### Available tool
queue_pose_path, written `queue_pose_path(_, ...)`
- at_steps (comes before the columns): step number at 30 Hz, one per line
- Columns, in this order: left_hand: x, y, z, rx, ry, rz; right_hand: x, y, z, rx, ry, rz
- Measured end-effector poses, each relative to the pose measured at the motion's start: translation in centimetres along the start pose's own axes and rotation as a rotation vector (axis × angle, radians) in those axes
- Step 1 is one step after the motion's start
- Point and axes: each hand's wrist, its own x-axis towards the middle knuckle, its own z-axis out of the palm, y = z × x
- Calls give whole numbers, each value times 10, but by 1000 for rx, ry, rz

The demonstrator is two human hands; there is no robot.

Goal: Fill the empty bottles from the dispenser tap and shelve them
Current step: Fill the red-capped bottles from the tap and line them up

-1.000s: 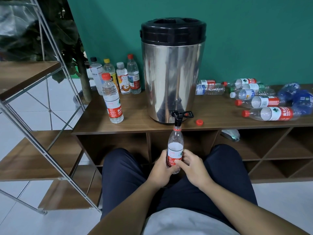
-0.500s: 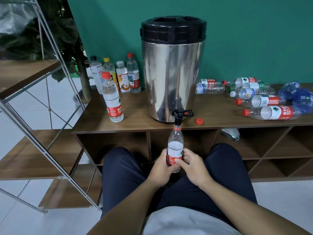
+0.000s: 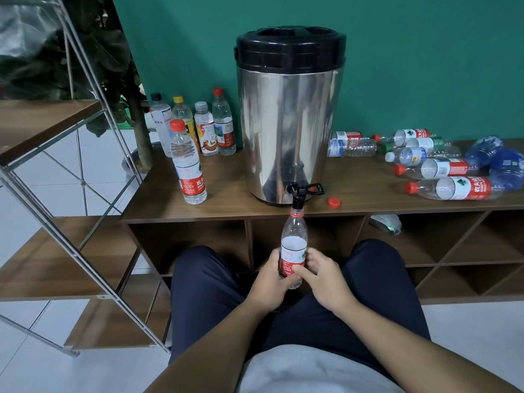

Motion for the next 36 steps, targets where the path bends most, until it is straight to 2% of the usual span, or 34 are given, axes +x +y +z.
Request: queue_pose_path(36, -3, 3, -1, -3, -12, 8, 0, -1, -1, -40, -12, 7)
